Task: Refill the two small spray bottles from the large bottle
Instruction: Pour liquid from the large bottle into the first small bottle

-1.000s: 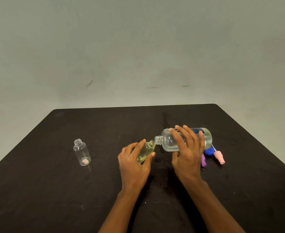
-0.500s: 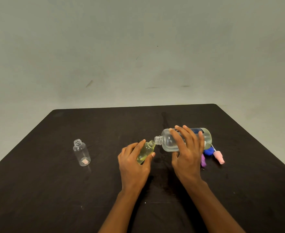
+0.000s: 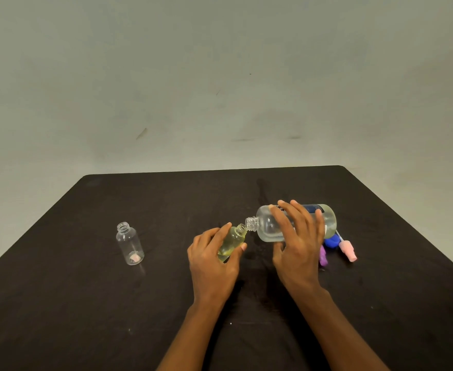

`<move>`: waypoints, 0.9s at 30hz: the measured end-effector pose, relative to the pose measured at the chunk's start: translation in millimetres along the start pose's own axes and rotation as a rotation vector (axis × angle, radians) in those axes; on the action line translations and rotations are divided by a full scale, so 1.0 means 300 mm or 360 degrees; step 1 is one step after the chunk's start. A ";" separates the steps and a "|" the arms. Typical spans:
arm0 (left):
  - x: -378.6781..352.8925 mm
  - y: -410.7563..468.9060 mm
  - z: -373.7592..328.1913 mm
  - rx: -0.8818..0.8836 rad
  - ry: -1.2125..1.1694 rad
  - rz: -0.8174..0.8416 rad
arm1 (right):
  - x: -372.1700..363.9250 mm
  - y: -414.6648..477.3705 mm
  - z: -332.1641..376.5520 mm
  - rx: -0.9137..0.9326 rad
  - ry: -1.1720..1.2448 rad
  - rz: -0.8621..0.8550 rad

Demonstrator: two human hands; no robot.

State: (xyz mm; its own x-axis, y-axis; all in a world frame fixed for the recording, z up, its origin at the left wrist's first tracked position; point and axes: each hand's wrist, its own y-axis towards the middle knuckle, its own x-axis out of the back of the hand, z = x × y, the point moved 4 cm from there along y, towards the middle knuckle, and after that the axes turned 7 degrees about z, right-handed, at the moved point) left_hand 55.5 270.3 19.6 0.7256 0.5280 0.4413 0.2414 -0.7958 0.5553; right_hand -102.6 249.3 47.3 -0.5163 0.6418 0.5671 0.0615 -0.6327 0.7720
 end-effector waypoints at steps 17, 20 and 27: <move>-0.003 0.003 -0.001 -0.0011 0.0008 0.0008 | 0.002 0.001 0.000 0.0003 0.0006 -0.0015; -0.002 0.003 0.003 -0.0018 0.0010 0.0001 | 0.000 0.000 -0.002 0.0004 0.0008 -0.0010; -0.005 0.002 0.011 -0.0016 0.0028 -0.0004 | 0.000 -0.001 -0.002 -0.0001 0.0003 -0.0007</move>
State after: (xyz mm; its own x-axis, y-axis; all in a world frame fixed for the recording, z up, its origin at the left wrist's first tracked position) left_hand 56.6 268.0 17.0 0.7135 0.5352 0.4522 0.2368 -0.7916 0.5633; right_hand -103.0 249.2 47.0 -0.5180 0.6439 0.5631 0.0588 -0.6300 0.7744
